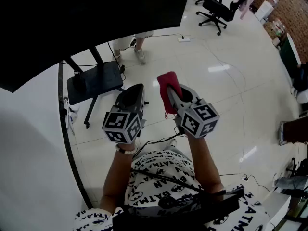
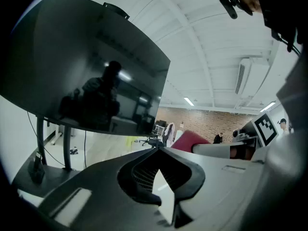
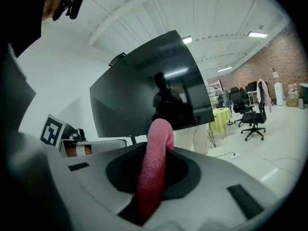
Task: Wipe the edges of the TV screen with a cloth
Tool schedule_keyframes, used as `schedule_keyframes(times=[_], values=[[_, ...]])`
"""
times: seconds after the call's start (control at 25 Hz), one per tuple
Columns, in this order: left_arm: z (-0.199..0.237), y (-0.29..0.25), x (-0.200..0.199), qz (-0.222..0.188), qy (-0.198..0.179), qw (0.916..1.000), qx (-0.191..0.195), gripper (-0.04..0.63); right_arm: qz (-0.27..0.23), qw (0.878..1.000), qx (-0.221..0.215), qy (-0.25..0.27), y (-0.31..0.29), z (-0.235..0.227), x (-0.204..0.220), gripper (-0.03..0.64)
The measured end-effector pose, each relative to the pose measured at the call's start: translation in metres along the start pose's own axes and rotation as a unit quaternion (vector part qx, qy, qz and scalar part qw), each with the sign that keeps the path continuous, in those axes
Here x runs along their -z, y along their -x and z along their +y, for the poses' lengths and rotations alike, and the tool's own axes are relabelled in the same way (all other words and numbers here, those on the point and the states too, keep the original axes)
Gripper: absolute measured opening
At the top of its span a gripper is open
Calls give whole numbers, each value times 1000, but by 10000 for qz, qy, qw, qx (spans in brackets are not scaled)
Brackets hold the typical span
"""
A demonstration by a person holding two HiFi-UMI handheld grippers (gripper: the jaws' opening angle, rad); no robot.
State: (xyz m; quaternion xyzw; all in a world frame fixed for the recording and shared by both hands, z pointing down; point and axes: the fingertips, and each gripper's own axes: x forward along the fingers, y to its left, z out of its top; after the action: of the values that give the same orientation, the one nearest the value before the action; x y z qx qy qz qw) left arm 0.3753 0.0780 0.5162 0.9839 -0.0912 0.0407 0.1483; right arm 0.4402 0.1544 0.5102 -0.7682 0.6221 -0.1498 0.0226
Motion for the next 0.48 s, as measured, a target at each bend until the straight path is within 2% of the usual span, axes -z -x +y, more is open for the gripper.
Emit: schedule_keyframes(times=[0.48], values=[[12,-6,-4,9,-33,9996,264,2,-53,9997,233,-14,-15,3,1,66]])
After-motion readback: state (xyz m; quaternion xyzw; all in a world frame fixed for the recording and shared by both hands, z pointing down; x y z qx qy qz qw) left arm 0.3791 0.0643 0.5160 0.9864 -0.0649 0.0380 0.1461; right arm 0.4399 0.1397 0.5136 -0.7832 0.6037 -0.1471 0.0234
